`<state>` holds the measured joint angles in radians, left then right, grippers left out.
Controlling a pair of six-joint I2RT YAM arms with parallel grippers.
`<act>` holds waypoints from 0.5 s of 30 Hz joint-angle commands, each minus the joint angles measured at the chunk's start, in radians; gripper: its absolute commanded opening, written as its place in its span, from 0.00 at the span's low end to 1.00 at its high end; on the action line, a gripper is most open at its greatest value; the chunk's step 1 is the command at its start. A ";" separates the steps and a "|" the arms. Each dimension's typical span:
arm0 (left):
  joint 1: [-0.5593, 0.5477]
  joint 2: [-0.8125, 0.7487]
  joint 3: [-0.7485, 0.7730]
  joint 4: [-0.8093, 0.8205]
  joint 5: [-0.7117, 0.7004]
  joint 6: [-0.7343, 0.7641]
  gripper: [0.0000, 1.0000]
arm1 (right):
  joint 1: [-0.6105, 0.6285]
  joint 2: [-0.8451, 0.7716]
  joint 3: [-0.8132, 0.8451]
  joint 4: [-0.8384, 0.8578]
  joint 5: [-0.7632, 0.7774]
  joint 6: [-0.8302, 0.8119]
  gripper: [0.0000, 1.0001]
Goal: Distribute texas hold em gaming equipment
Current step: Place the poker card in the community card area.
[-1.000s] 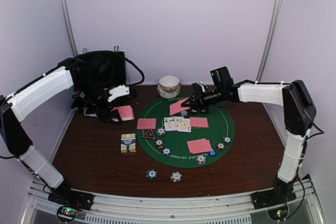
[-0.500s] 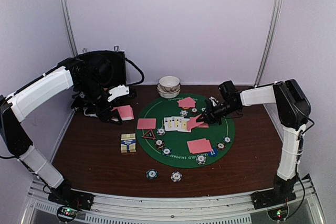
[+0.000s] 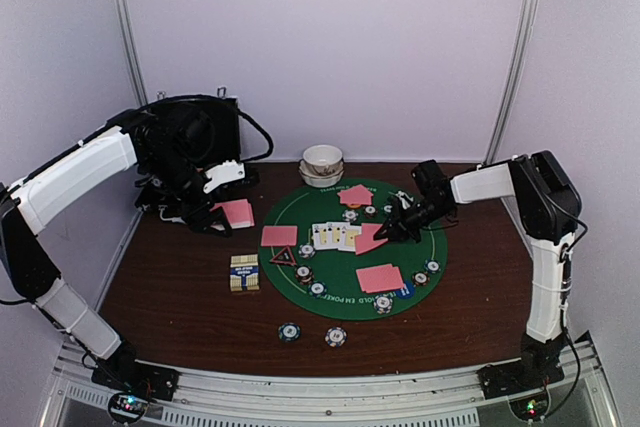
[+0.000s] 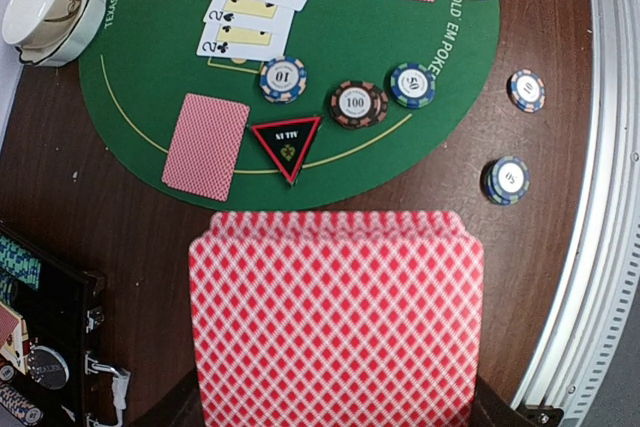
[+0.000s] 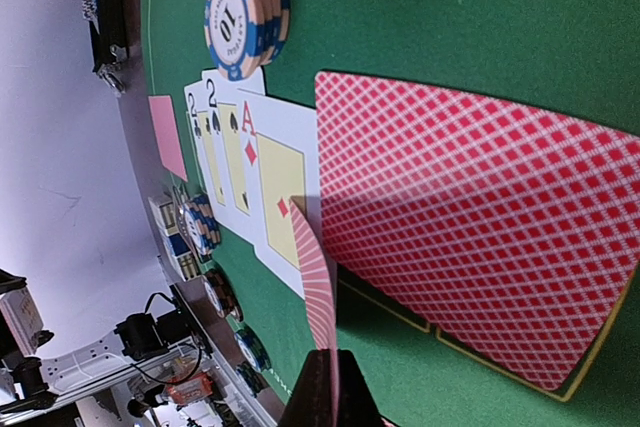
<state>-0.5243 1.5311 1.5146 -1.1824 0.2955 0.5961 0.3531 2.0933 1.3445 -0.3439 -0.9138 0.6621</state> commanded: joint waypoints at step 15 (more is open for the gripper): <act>0.006 -0.011 0.012 0.024 0.011 -0.007 0.00 | 0.002 -0.008 0.128 -0.277 0.209 -0.204 0.32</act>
<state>-0.5243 1.5311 1.5146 -1.1824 0.2958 0.5957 0.3531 2.0933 1.4376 -0.5426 -0.7799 0.5137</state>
